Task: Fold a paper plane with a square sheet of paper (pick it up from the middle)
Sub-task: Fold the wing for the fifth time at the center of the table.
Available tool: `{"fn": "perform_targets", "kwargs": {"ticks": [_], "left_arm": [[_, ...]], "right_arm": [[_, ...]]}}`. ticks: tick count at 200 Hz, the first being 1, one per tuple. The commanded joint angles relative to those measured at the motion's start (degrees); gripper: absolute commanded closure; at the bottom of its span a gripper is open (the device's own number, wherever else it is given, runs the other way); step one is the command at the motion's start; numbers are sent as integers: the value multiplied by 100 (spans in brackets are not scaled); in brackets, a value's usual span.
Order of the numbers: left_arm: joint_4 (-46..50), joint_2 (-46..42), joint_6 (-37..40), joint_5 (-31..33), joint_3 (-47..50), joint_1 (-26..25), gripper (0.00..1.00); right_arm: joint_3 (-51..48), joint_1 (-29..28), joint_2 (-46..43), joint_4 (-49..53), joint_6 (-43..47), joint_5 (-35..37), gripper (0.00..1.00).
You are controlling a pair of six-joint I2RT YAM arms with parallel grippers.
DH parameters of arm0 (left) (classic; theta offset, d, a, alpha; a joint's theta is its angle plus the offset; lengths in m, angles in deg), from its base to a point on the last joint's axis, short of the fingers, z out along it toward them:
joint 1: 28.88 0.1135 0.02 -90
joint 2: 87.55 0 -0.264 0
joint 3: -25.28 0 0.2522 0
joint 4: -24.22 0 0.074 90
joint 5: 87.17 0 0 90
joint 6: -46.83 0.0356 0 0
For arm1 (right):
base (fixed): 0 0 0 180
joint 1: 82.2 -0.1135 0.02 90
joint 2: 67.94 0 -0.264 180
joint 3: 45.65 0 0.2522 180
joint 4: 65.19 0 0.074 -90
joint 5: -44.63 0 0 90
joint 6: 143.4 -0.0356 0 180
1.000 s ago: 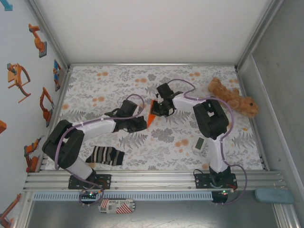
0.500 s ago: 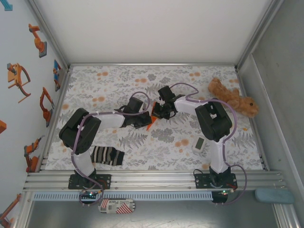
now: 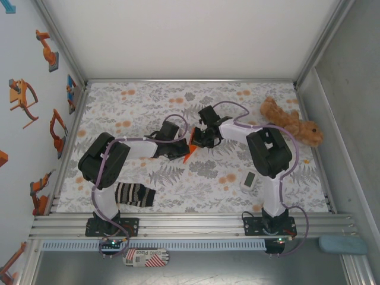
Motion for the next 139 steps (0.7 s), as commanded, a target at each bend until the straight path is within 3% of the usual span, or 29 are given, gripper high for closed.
{"fn": "perform_targets", "kwargs": {"ticks": [1, 26, 139], "left_arm": [[534, 160, -70, 172, 119, 11, 100], [566, 221, -66, 136, 83, 9, 100], [660, 227, -51, 40, 65, 2, 100]], "right_arm": [[257, 198, -454, 140, 1053, -45, 95], [320, 310, -324, 346, 1545, -91, 95], [1148, 452, 701, 784, 2055, -346, 95]]}}
